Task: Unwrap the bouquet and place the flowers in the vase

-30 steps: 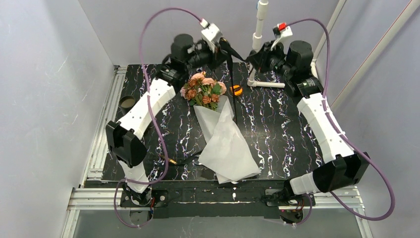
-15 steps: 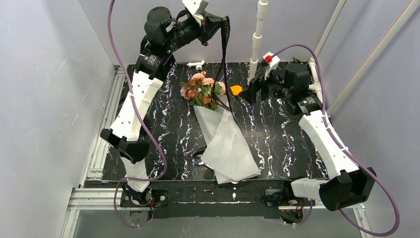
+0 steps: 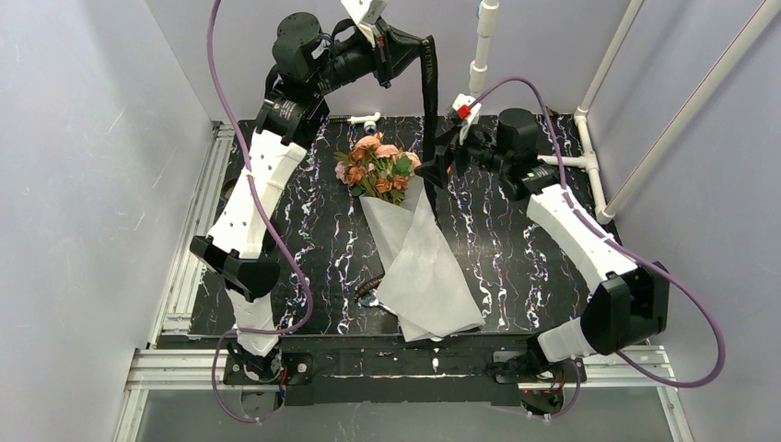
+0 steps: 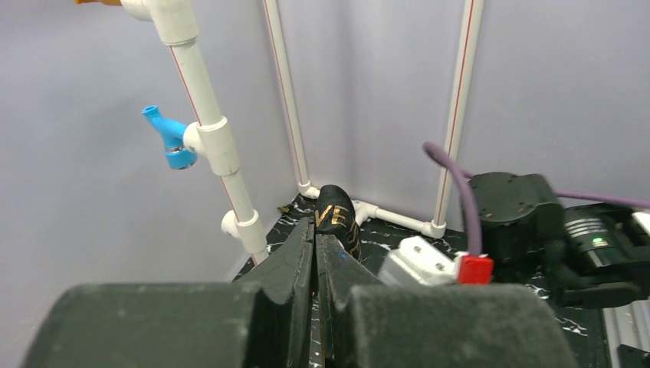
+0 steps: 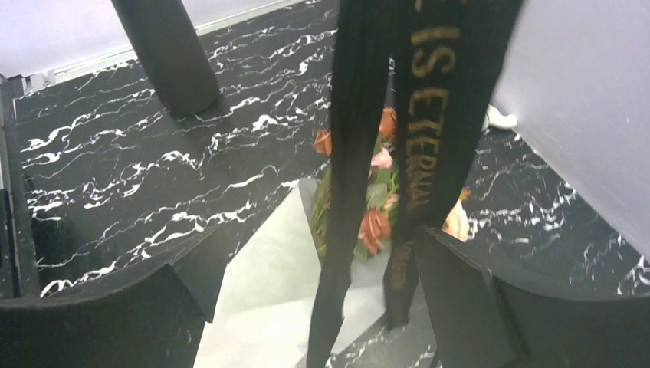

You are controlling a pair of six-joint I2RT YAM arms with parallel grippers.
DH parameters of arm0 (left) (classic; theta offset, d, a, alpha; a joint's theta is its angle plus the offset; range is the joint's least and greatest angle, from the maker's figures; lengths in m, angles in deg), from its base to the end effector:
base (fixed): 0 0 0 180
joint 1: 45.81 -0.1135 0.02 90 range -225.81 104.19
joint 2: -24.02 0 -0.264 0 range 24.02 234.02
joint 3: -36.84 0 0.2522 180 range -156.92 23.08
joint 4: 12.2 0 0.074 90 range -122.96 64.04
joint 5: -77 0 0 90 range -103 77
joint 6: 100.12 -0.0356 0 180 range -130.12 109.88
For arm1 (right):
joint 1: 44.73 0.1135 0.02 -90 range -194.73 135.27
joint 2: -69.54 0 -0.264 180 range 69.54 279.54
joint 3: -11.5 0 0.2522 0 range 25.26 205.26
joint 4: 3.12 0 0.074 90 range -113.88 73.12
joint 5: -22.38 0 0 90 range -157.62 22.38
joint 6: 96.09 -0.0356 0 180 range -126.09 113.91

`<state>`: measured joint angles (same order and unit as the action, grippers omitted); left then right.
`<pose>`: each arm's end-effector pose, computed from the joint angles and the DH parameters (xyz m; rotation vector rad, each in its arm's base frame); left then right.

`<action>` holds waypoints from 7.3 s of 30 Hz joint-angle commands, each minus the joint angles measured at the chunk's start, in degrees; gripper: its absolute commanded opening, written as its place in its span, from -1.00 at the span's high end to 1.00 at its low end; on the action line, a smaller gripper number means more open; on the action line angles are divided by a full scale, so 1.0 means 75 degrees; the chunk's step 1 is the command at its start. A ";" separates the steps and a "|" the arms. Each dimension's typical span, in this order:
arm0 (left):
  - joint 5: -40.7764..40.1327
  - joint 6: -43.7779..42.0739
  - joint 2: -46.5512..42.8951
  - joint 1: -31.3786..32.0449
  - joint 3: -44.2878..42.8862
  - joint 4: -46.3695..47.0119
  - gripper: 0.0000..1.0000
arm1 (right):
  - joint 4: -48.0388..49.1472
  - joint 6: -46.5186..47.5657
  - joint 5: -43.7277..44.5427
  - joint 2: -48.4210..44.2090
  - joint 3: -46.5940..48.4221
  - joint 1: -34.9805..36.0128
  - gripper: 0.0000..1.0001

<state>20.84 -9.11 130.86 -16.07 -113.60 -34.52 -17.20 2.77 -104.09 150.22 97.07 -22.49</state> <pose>0.3163 -0.2035 0.5777 0.8112 1.0253 -0.8136 0.2973 0.1444 0.3791 -0.9086 1.4993 0.7197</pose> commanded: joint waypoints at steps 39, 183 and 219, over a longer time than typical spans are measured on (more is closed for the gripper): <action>-0.2094 0.1265 -0.0895 -0.0624 0.0974 0.0026 1.00 | 0.0310 -0.0039 0.0407 0.1454 0.2220 -0.0209 0.97; 0.0315 -0.2157 -0.1571 -0.0045 0.8421 0.1200 -0.83 | -0.8614 -0.0038 0.1477 0.4709 0.5028 -0.5390 -0.97; 0.0869 -0.4939 0.3759 0.2352 0.3089 0.4103 -0.47 | -0.9571 0.1924 0.0602 0.3337 0.3072 -0.5153 -0.97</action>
<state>29.61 -45.28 160.22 0.23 -92.95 -10.46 -87.07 14.90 -98.23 179.05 121.64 -62.47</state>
